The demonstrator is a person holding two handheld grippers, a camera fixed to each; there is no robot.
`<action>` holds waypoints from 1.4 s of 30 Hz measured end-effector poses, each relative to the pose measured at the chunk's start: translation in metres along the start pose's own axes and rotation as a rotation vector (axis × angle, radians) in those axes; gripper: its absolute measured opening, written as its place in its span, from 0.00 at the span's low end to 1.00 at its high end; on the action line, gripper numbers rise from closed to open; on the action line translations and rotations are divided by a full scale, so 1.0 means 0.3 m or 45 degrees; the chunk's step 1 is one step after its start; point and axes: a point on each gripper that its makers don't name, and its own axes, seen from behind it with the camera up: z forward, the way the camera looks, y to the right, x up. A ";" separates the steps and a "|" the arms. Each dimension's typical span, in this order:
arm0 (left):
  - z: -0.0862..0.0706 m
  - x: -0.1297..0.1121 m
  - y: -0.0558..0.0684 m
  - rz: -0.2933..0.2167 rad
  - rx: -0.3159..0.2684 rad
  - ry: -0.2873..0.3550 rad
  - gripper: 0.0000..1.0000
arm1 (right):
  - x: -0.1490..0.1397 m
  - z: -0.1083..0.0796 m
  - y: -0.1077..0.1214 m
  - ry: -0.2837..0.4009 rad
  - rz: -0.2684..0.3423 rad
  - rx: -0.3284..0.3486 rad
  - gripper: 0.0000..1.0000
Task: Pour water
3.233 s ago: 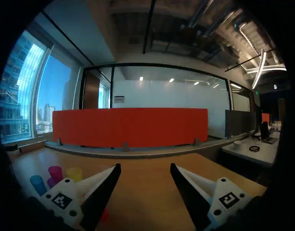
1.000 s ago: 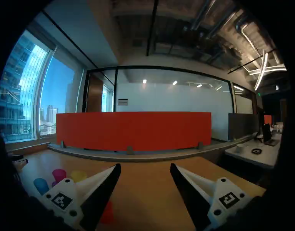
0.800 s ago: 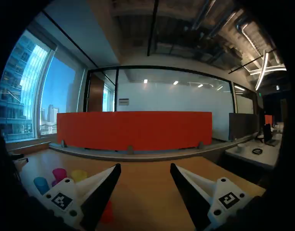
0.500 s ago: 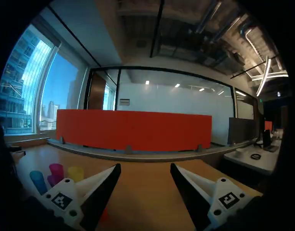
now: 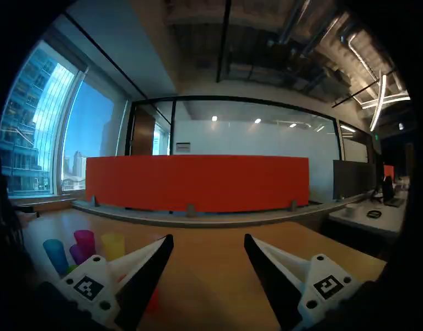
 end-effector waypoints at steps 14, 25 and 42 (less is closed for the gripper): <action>0.001 0.000 0.002 -0.001 0.000 0.001 0.88 | -0.102 0.032 0.013 -0.043 0.004 0.003 0.99; 0.001 0.000 0.000 -0.001 0.000 0.001 0.88 | -0.133 0.049 0.021 -0.055 0.012 0.004 0.99; 0.003 0.000 -0.001 -0.001 0.000 0.001 0.88 | -0.178 0.054 0.013 -0.094 0.001 0.004 0.99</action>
